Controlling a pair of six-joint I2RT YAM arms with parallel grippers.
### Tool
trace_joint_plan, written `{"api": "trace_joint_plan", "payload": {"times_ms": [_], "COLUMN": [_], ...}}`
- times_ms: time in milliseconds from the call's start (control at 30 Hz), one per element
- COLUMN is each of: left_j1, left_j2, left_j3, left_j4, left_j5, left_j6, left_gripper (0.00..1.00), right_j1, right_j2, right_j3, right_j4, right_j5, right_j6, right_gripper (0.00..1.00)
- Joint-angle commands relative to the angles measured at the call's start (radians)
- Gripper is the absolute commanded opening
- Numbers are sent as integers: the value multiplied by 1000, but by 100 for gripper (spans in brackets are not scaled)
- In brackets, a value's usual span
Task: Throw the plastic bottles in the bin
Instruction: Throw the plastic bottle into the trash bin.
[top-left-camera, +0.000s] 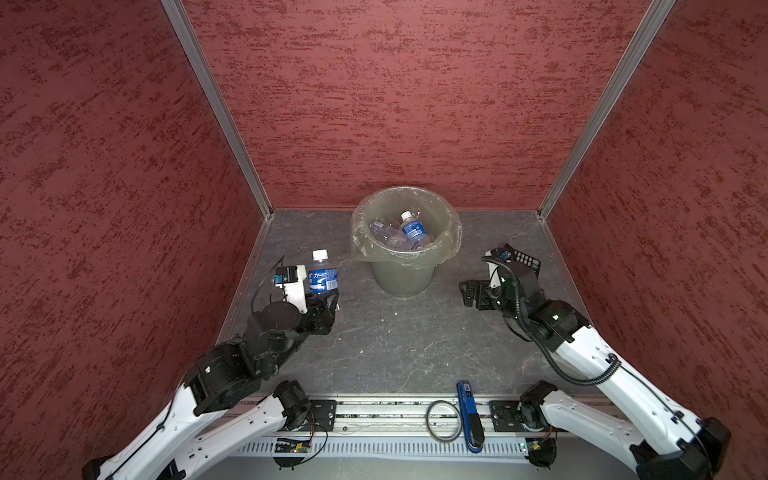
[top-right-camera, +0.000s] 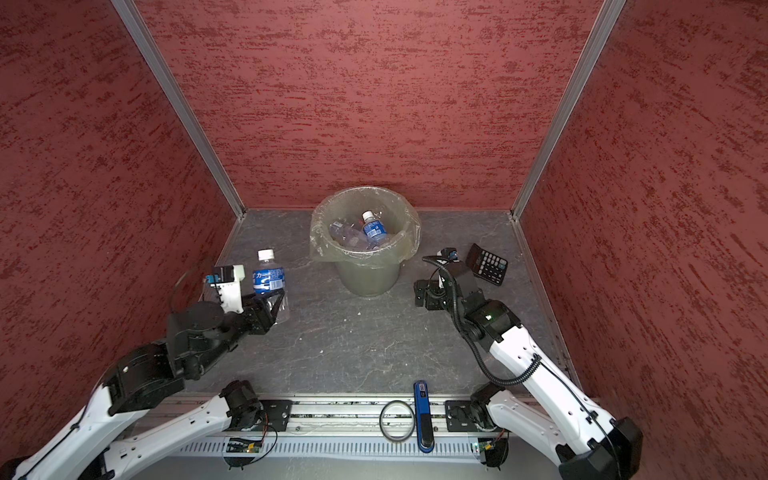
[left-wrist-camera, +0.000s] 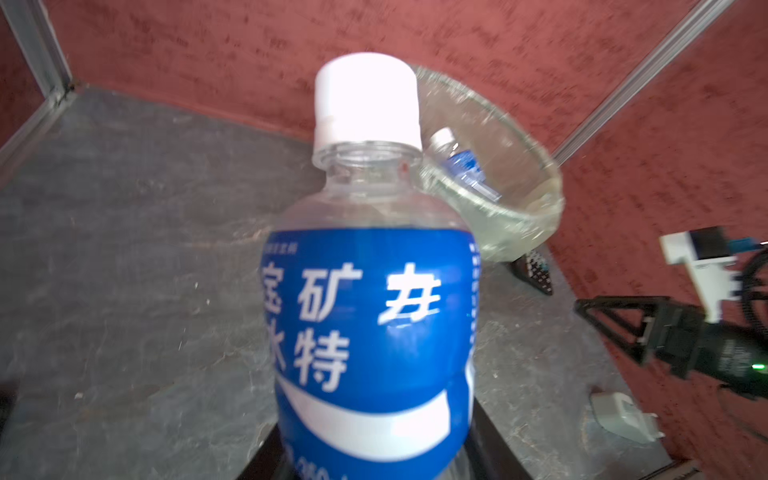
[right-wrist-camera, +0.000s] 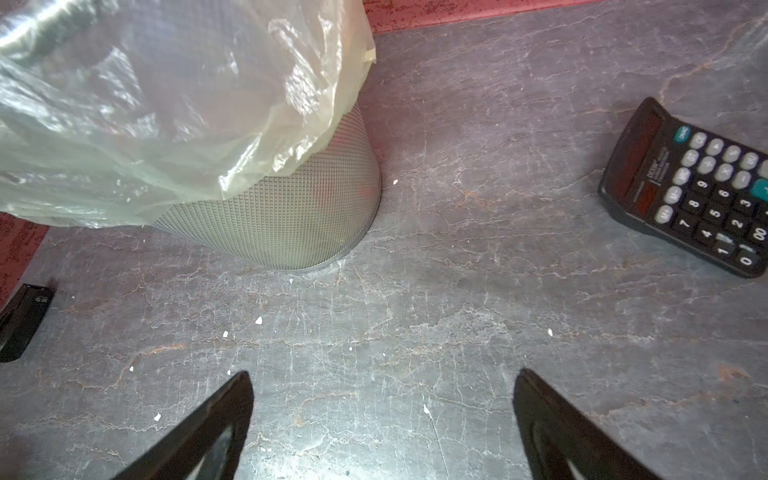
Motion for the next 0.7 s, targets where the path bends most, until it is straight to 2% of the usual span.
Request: {"api": "trace_joint_plan", "payload": {"times_ms": [0,233,300,333,400,433,467,500,533,667], "left_j1": [-34,-41,16,79,200,238,254,258,256,307], "left_j2": [66,368,488,561,716,799,874,932,963,1011], "left_j3": [115,352,434,479,580,660,734,799,831,874], "left_j4": [96,302,352,373,400,392,357,328,333,318], "left_j5": [-39,6,81,166,318,354,358,356,345,404], "left_j6": [124,344,376,366,314,296,286,289,305,296], "left_gripper": [34,35,36,39,46,55,66,86,100,99], "right_j1": [-5,-6,-6,-6,-6,-6,-6,-6,-6,-6], "right_j2": [-22,-50,-54,-56,-56,-55,-54,-56,-62,-105], "right_j3": [-4,-5,0,1,6,8,13,19,25,23], "right_j4": [-9,-30,-37,-40,-41,-45,-51,-61,-74,-96], "right_j5": [39,57,59,60,59,60,62,68,77,89], "right_j6": [22,35,33,34,33,32,31,30,30,29], "right_gripper": [99,98,98,99,98,98,99,99,98,99]}}
